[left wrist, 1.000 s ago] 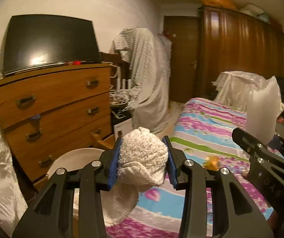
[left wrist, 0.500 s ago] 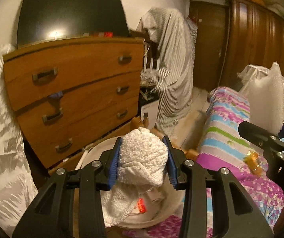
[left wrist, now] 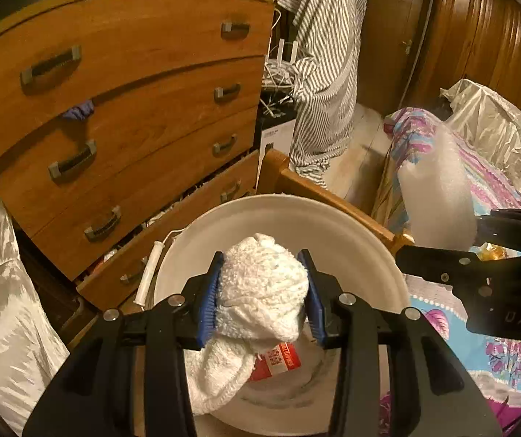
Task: Collect trash
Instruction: 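Open both tools to drop the knit cloth and foam sheet into the basin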
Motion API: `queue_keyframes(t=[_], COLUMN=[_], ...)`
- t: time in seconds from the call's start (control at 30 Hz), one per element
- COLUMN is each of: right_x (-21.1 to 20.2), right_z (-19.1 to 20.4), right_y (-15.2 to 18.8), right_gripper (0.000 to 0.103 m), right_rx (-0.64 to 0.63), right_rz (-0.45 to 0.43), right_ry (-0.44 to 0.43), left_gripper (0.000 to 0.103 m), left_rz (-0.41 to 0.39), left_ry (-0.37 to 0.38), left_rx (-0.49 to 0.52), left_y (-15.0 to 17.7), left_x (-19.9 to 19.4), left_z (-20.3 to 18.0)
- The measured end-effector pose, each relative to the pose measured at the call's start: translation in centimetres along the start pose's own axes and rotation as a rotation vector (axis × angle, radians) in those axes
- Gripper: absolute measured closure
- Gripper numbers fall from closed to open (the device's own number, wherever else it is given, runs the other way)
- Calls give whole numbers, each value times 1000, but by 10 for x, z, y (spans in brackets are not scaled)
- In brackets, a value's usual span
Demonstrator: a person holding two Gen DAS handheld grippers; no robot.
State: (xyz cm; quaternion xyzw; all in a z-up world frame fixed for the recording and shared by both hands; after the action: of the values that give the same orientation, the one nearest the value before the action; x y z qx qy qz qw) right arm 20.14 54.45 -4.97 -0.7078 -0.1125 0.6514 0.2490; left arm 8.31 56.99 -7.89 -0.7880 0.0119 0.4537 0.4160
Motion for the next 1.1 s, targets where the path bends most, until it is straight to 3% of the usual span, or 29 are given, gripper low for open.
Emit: queue_keyframes(t=[0.4,0.87,0.9,0.93,0.97,1.0,1.1], right_x=[20,24,23,21,17,13,7], right_z=[-23,-28,-28,-28,-29,-29,-32], right_y=[4,3,2,1,0,-2,-3], right_gripper=[55,52,48,33,24,24,24], right_rx=[4,1,-3,-2,-2,-2,5], right_rz=[53,57,51,43,21,11,-7], right_ry=[-17,-35,-32,-31,-23,-19,-27], left_gripper=[64,63,61,49,30,24,22], left_rz=[57,53,48,43,37,22,18], left_ry=[-24,-24,-34,-43,-50,-59,-64], left_rx=[-53,-38,-37,-38,-40,-44,-66], left_y=[-1,-4,-4,-5,-5,-6,-9], left_x=[28,31,31,31,30,29,29], left_z=[28,30,29,30,30,32,37])
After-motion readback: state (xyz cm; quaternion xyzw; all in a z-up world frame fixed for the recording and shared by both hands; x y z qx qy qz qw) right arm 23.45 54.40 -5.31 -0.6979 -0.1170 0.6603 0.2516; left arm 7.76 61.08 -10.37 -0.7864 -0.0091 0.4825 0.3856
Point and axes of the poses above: each gripper's, at about its wrist camera, not at the fingertips, and x roughly the way its jaws point, z to its left, y to its underside, the point moved 2 cm from there along x, roughly the way its jaws point, and after that the axes turned 11 degrees about -x, right-handed, at the moved point
